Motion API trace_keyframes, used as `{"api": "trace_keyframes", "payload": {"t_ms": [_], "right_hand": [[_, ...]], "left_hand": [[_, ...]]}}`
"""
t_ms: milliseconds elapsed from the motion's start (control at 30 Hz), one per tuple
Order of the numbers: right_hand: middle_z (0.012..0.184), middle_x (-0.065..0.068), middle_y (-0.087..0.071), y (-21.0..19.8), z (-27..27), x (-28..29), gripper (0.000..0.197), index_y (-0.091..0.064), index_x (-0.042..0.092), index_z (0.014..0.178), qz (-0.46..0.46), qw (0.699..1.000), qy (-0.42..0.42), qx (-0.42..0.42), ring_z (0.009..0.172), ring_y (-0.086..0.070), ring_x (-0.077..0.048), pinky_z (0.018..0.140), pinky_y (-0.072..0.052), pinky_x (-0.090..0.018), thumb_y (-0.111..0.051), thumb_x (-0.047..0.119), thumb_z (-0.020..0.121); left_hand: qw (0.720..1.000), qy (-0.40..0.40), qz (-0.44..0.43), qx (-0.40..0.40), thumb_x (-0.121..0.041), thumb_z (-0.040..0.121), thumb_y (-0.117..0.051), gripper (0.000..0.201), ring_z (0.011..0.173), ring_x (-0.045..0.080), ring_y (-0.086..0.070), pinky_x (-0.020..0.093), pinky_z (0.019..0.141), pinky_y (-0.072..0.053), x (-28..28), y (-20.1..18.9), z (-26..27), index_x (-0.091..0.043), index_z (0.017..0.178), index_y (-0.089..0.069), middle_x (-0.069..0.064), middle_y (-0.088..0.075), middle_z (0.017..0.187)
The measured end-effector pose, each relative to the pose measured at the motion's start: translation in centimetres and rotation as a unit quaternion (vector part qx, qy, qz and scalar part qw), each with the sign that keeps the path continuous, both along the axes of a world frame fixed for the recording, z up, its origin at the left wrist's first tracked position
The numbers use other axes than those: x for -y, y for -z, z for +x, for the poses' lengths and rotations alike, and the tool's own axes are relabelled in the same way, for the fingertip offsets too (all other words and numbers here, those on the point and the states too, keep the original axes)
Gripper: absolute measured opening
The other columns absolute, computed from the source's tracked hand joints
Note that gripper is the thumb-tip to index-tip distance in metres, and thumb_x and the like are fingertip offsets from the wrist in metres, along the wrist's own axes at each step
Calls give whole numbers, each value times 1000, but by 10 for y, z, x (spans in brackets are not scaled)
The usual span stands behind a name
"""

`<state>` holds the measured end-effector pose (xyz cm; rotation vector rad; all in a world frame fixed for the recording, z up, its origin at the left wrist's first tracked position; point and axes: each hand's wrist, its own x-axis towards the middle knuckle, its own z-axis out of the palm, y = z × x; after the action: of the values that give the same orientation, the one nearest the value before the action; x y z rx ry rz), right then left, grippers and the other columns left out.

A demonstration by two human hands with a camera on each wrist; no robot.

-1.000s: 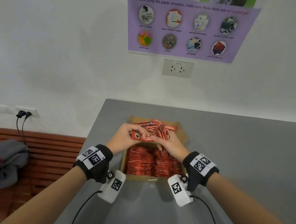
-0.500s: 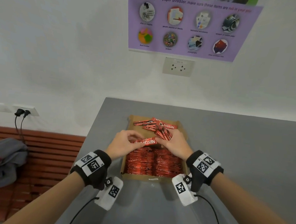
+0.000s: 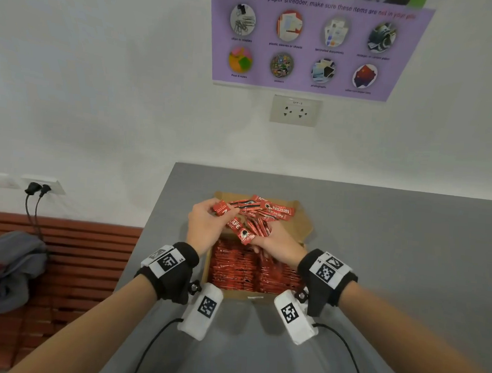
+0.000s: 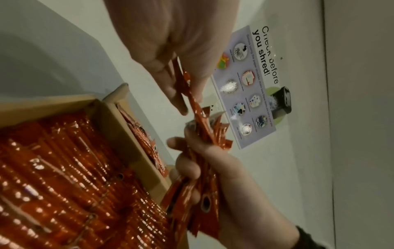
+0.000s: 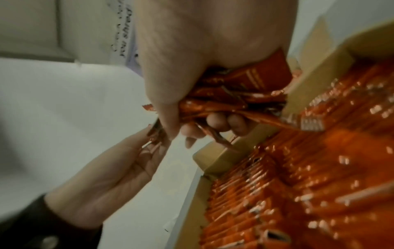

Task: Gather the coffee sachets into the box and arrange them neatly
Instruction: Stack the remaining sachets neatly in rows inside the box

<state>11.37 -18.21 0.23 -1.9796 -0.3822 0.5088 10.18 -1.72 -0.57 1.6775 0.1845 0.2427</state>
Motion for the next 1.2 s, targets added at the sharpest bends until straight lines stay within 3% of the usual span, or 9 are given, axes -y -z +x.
{"api": "trace_keyframes", "payload": {"t_ms": [167,267,333,400,667,800,967,1067,1200], "right_hand": [[47,6,-52,-2,12,12,24,-53,15,64,15,999,50,-5,39,-42,-9,47,-36,-22,-60,14,87],[50,3,-53,0,11,13,29,-56,9,63,18,999,42,11,41,-44,-11,50,-39,-21,-58,19,90],[52,3,-53,2,12,14,30,-63,0,76,36,998,53,19,42,-45,-11,47,-39,-18,-58,26,91],[53,4,-53,2,13,15,32,-64,-3,88,61,996,68,8,42,-45,-9,47,-40,-15,-59,28,90],[54,4,-57,7,19,10,15,-58,14,79,-5,995,98,-4,39,-46,-6,45,-39,-19,-71,22,82],[54,2,-56,11,22,14,15,-58,10,76,-92,991,93,-30,39,-44,-10,44,-36,-22,-70,18,81],[61,1,-67,20,24,6,18,-66,12,67,-195,977,89,8,57,-61,-17,69,-53,-37,-73,26,76],[58,4,-64,21,24,2,21,-64,13,63,-219,971,93,12,58,-61,-15,73,-53,-34,-71,26,78],[58,6,-61,17,24,-3,24,-65,13,67,-292,953,60,60,54,-57,-9,59,-48,-24,-68,32,81]], "left_hand": [[999,-40,7,-20,-17,80,-72,14,43,2,-56,16,44,-44,-2,6,0,-9,74,-62,5,-66,65],[998,-45,-6,-34,-17,80,-72,15,54,14,-64,28,56,-52,-3,10,0,-9,75,-61,10,-69,73],[998,-49,-10,-30,-15,80,-71,14,61,22,-68,34,61,-55,-2,13,0,-10,75,-60,11,-70,80],[998,-50,-21,-26,-13,81,-70,14,60,18,-69,31,57,-56,-1,14,-2,-9,75,-58,8,-69,80],[999,8,-25,-23,-5,84,-65,9,68,9,-68,19,58,-55,-3,17,-5,-7,77,-61,6,-65,89],[987,19,158,-9,-6,81,-69,10,78,8,-62,13,70,-47,-16,21,-3,-16,82,-64,-4,-66,83],[958,54,283,-7,-9,80,-70,13,75,7,-57,11,68,-42,-22,25,-3,-21,82,-65,-6,-64,84],[926,115,358,-21,-13,82,-68,6,77,2,-52,11,69,-41,-21,25,-6,-15,89,-69,-6,-60,91],[885,153,439,-27,-19,84,-66,9,91,13,-56,28,82,-48,-19,29,-9,-15,91,-70,0,-63,100]]}}
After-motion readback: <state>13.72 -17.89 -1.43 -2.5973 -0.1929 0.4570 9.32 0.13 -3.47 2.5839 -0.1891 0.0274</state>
